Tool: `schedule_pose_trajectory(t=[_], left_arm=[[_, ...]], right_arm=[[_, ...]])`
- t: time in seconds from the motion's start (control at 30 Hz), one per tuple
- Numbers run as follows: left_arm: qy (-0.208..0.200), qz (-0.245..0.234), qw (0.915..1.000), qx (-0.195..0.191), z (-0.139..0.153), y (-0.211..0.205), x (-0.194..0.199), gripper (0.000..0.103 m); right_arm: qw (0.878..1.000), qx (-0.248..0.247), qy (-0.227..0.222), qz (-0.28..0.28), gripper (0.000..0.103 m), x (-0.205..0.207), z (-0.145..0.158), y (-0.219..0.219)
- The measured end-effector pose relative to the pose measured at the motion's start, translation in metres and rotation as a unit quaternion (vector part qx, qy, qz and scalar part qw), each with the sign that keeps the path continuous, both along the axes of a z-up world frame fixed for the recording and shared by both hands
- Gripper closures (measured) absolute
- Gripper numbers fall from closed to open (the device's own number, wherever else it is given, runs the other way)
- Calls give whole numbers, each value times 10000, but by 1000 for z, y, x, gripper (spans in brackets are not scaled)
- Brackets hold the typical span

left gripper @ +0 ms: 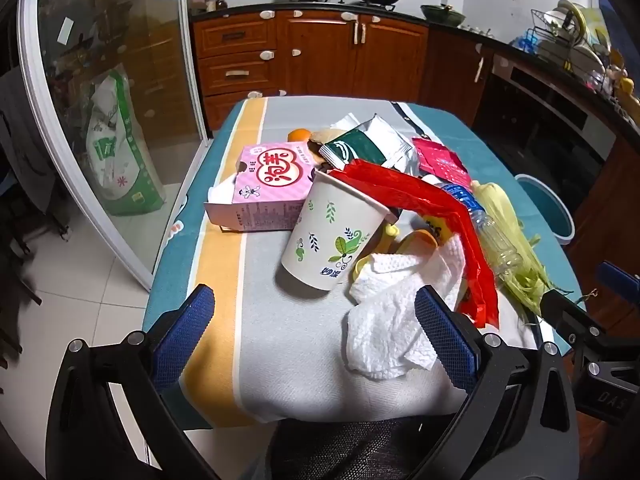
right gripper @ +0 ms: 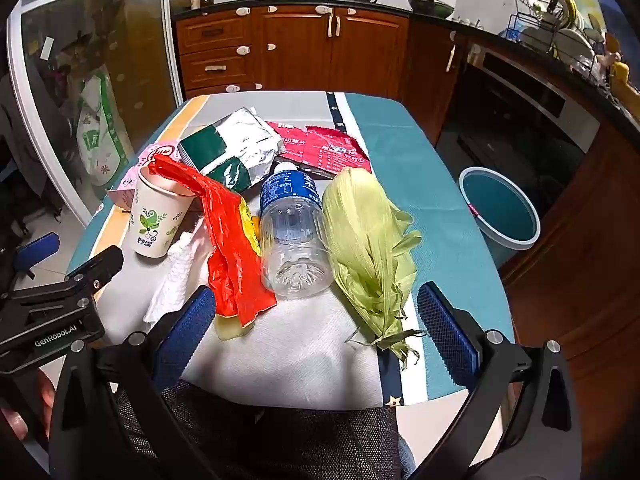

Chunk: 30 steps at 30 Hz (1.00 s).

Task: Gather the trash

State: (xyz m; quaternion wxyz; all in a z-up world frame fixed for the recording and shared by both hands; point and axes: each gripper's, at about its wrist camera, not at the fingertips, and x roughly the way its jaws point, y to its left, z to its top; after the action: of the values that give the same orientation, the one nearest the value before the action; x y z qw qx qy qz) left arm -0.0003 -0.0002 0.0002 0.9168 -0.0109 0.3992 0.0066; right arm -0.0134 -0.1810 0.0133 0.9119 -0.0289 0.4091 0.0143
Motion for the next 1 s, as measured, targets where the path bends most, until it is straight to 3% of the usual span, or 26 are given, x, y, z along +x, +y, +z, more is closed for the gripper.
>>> schedule_pose_trajectory(t=[1.0], left_arm=[[-10,-51,10000,-16,-3,-1,-4,3]], right_arm=[[10000,-28,31,-42,6,-1,-1,-2]])
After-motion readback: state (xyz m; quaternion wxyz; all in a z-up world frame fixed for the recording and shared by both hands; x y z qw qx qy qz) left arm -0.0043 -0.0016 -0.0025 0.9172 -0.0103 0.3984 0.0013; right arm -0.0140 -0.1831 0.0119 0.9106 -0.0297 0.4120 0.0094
